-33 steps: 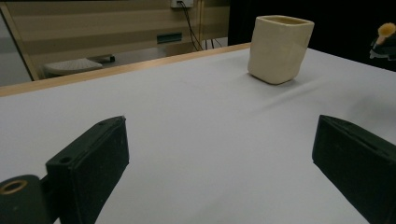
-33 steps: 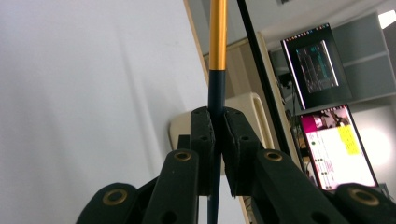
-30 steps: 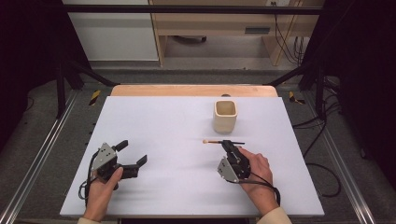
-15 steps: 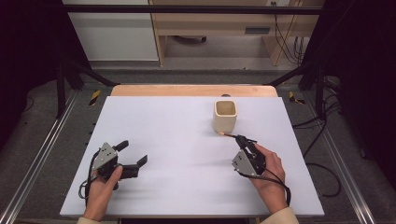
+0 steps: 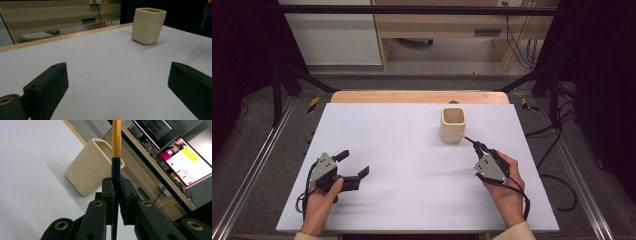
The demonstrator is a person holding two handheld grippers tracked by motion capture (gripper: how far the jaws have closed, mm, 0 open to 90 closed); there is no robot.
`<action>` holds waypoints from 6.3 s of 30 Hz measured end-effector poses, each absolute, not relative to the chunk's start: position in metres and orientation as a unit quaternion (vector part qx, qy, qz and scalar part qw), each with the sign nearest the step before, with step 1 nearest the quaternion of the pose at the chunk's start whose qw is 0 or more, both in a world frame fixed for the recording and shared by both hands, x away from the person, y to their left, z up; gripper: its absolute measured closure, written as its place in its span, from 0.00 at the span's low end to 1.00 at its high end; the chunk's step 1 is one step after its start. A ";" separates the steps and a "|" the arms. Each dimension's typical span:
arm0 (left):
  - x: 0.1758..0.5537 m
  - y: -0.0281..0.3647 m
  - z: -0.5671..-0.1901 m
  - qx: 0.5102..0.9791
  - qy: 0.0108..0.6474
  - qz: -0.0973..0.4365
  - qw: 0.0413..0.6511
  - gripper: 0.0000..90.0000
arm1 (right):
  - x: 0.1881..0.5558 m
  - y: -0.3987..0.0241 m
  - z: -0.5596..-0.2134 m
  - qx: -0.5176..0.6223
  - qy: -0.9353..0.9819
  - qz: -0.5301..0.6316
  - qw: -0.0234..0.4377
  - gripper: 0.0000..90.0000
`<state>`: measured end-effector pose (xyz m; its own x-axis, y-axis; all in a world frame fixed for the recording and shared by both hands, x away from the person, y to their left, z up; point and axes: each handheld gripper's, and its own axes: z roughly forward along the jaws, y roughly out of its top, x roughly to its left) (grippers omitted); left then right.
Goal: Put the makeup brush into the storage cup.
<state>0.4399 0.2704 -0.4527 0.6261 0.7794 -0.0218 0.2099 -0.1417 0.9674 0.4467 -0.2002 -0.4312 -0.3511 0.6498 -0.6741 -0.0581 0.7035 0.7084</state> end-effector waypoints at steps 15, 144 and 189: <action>0.440 0.271 -0.452 0.712 0.344 0.258 0.555 0.02 | 0.450 -0.214 -0.431 0.255 0.727 0.404 0.493 0.92; 0.439 0.267 -0.455 0.709 0.330 0.280 0.556 0.01 | 0.569 -0.170 -0.386 0.381 0.586 0.624 0.349 0.93; 0.438 0.270 -0.452 0.701 0.324 0.285 0.568 0.01 | 0.569 -0.177 -0.422 0.393 0.605 0.609 0.330 0.93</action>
